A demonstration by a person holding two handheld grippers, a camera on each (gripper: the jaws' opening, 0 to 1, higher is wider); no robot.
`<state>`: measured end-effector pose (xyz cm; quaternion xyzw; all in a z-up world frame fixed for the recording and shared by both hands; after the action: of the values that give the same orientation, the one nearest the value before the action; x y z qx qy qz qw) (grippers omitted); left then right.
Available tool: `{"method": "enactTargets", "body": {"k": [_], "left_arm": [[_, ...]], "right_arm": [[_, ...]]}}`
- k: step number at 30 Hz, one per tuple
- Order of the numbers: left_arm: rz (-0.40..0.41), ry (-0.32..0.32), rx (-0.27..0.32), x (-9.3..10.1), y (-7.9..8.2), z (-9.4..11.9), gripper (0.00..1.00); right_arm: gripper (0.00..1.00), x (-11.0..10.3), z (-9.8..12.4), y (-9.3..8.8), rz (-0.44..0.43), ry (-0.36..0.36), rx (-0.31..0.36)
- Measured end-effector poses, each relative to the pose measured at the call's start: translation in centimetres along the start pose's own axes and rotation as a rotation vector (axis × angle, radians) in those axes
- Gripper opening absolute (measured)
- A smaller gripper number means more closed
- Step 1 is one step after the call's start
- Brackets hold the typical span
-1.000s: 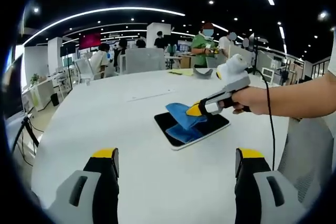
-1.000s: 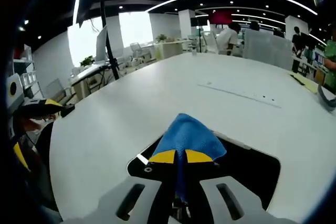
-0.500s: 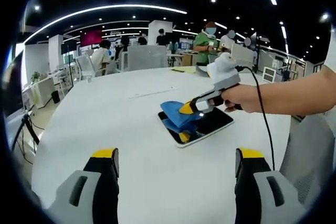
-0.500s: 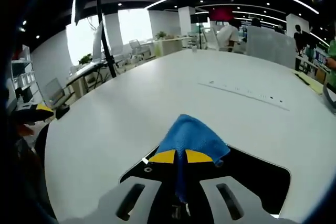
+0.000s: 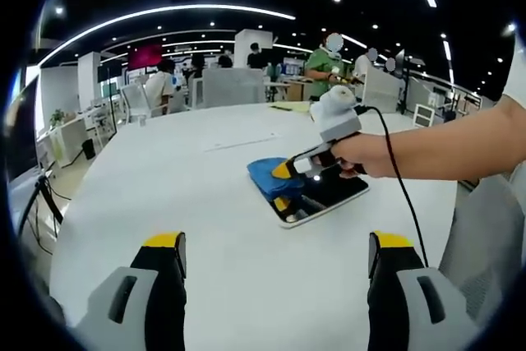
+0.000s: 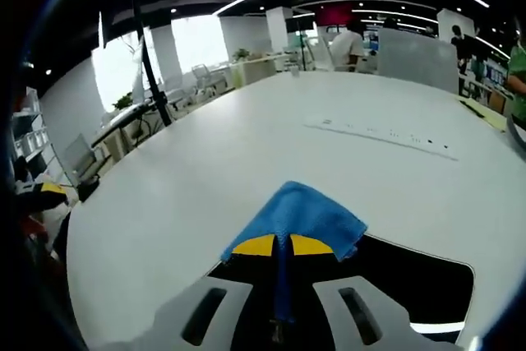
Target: Wipe the mirror surface with the cleaning cloth until all visible marks leave the cleaned area.
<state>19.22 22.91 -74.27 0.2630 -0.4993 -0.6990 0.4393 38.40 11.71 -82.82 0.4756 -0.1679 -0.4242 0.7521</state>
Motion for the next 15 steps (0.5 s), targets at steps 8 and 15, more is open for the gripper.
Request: {"method": "enactTargets", "body": {"k": [8, 15], "left_arm": [[0.003, -0.002, -0.007, 0.34, -0.04, -0.01, 0.91], [-0.004, 0.005, 0.000, 0.40, 0.16, 0.01, 0.92]], "right_arm": [[0.00, 0.14, -0.11, -0.27, -0.007, -0.006, 0.005], [0.00, 0.28, -0.22, -0.54, 0.006, -0.010, 0.011]]}}
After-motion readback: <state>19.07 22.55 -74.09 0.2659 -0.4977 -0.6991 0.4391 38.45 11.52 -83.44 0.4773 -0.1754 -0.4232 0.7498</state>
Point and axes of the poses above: the point that each gripper's makers call its tool centre point, and the gripper's own axes: z roughly backward along the fingers, x roughly to its right, y roughly out of its top, the point moved 1 cm from there along z, roughly backward along the fingers, and after that the axes turned 6 degrees about x, right-handed, at the moved point
